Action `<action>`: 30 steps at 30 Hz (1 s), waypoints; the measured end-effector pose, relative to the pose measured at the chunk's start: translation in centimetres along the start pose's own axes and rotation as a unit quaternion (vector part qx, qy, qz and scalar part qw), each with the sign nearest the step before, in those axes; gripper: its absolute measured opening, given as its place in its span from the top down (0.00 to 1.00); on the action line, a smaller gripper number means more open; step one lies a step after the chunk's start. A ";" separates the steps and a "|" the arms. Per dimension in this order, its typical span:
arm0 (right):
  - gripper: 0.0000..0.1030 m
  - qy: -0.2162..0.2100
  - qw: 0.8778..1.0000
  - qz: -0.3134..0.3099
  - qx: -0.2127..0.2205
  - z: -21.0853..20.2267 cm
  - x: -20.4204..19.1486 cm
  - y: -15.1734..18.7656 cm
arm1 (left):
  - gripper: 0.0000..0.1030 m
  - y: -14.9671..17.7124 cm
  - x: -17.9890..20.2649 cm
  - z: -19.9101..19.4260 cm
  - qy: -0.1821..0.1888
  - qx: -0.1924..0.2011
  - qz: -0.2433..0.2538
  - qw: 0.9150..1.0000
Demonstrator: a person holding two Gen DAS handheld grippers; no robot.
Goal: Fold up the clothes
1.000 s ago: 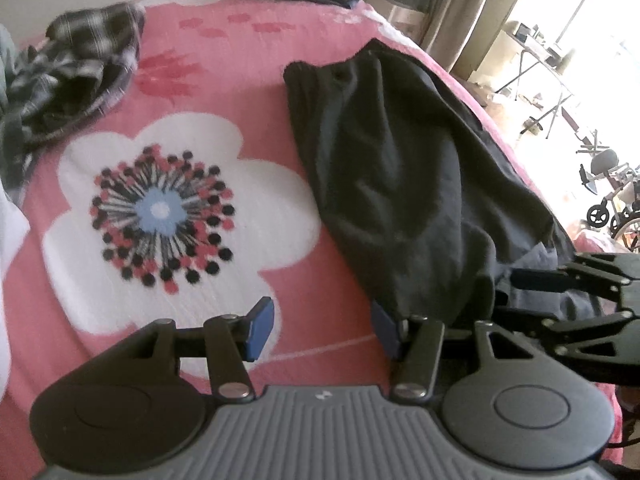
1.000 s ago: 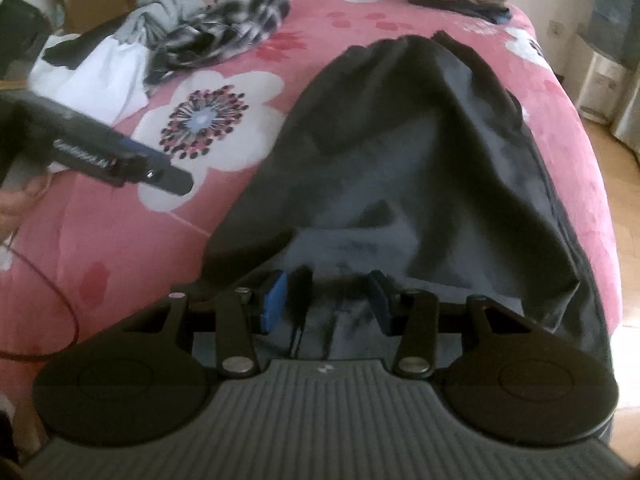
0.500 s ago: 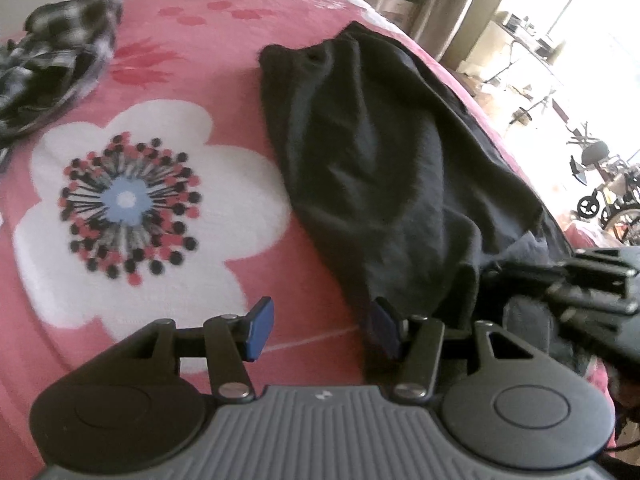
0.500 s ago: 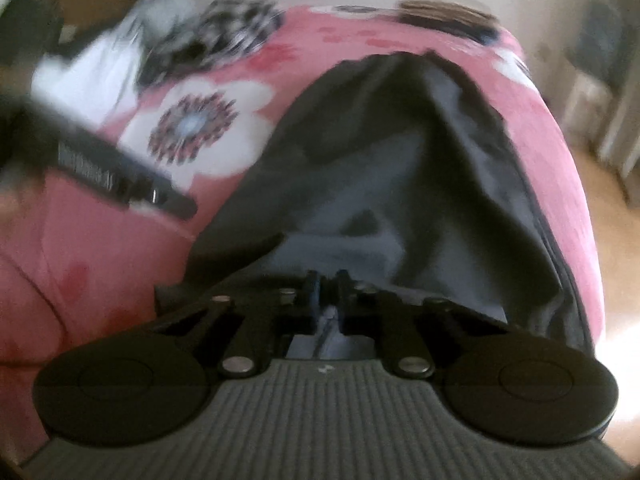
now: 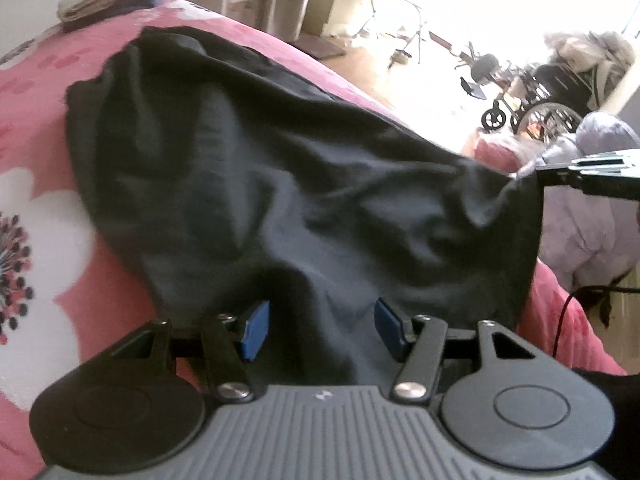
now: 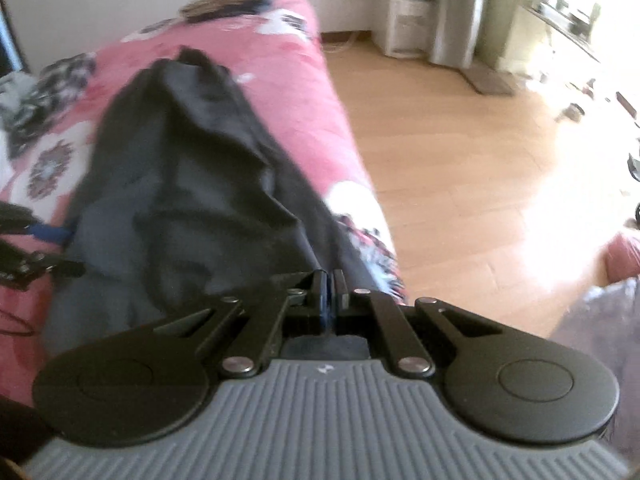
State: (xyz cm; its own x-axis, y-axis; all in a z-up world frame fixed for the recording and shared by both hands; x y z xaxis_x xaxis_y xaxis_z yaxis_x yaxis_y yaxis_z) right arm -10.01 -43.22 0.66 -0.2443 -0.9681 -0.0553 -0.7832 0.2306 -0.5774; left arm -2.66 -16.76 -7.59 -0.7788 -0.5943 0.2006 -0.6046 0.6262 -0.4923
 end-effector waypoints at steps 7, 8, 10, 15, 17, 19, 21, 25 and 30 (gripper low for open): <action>1.00 0.000 1.000 0.028 0.004 0.2 2.0 0.6 | 0.43 0.6 0.7 0.3 0.005 -0.016 0.013 1.000; 1.00 0.000 1.000 0.030 0.000 0.5 2.3 0.8 | 0.43 0.6 0.8 0.3 0.005 -0.019 0.016 1.000; 1.00 0.000 0.999 0.035 -0.004 1.2 2.7 1.3 | 0.43 0.7 1.0 0.6 0.004 -0.022 0.025 0.999; 0.99 0.009 0.999 0.025 -0.023 3.8 3.7 1.9 | 0.43 1.1 2.1 1.1 0.005 -0.031 0.040 0.999; 0.97 0.022 0.999 0.017 -0.035 4.8 4.3 2.5 | 0.43 1.4 2.3 1.2 0.003 -0.036 0.048 0.998; 0.95 0.035 0.998 0.029 -0.046 5.2 5.3 2.9 | 0.43 1.9 2.6 1.3 0.000 -0.040 0.058 0.997; 0.93 0.045 0.997 0.046 -0.045 5.1 6.4 2.9 | 0.43 2.4 2.8 1.2 0.000 -0.044 0.064 0.997; 0.92 0.033 0.998 0.050 0.003 3.7 6.7 0.7 | 0.43 2.8 2.9 1.3 0.003 -0.052 0.069 0.996; 0.76 -0.048 0.998 -0.016 0.021 5.3 2.4 -3.4 | 0.43 2.9 3.6 1.8 0.001 -0.057 0.083 0.995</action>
State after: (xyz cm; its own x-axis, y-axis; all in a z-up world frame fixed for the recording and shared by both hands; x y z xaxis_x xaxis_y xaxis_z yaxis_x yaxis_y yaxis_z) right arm -4.94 -46.88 -1.84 -0.1613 -0.9804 -0.1132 -0.7642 0.1967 -0.6143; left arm -6.94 -17.97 -9.81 -0.8700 -0.4768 0.1252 -0.4819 0.7694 -0.4193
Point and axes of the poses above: each gripper's, at about its wrist camera, not at the fingertips, and z roughly the way its jaws point, x to its right, y to its underside, the point moved 7 cm from there along z, roughly the way its jaws point, and after that the axes turned 1 degree about -y, right-handed, at the moved point
